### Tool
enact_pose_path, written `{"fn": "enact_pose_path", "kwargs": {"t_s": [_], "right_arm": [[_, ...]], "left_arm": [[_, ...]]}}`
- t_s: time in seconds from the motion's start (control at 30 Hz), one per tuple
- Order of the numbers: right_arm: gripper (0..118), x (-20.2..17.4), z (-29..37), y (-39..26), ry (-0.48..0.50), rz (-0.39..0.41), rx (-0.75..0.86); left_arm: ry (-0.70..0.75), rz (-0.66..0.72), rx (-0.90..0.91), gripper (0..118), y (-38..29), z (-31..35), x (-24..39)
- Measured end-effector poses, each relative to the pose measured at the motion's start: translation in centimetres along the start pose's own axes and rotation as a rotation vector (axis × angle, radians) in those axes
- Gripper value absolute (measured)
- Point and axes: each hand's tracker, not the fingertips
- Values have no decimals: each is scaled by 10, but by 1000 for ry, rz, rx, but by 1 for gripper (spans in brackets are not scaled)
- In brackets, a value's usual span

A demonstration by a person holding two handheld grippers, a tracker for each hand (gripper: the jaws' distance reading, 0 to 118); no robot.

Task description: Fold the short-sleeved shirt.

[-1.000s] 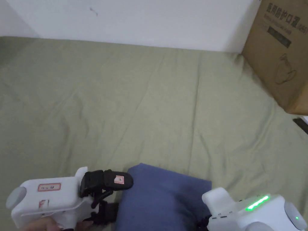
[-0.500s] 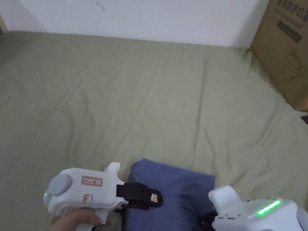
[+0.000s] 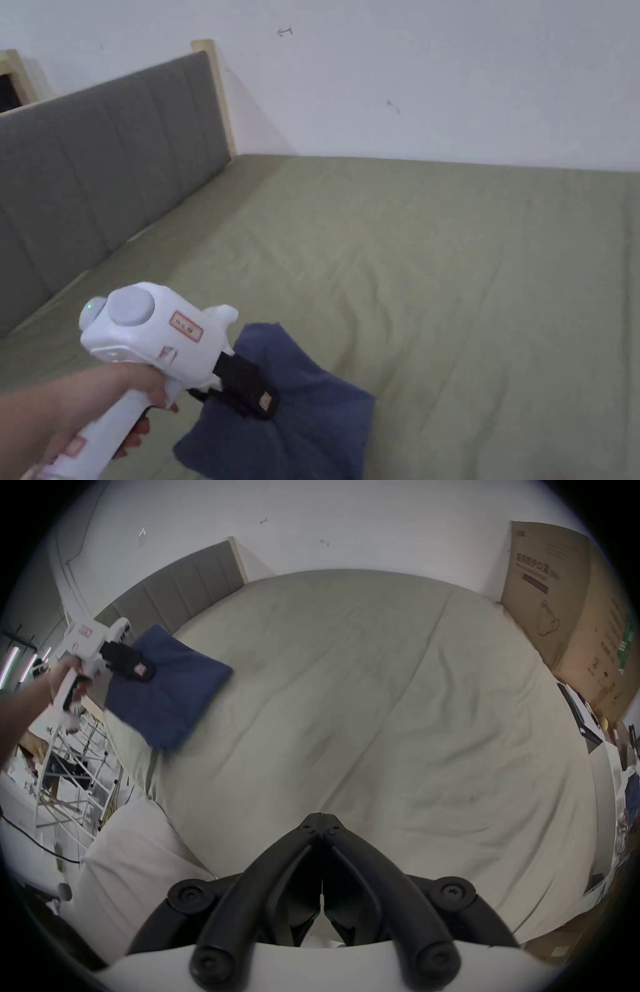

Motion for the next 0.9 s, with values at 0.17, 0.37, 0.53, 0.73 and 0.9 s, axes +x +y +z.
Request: {"fn": "enact_pose_path", "kwargs": {"t_s": [0.17, 0.37, 0.53, 0.73, 0.9], "right_arm": [[0, -23, -18, 10, -5, 35, -50], [0, -37, -25, 27, 19, 58, -58], [0, -36, -20, 30, 14, 57, -36], [0, -25, -5, 25, -11, 26, -13], [0, -15, 16, 20, -6, -4, 37]], "left_arm": [[476, -25, -64, 19, 22, 15, -72], [941, -188, -103, 41, 20, 2, -93], [987, -160, 44, 108, 8, 28, -89], [627, 66, 290, 108, -23, 61, -40], [274, -8, 400, 41, -68, 31, 43]]}}
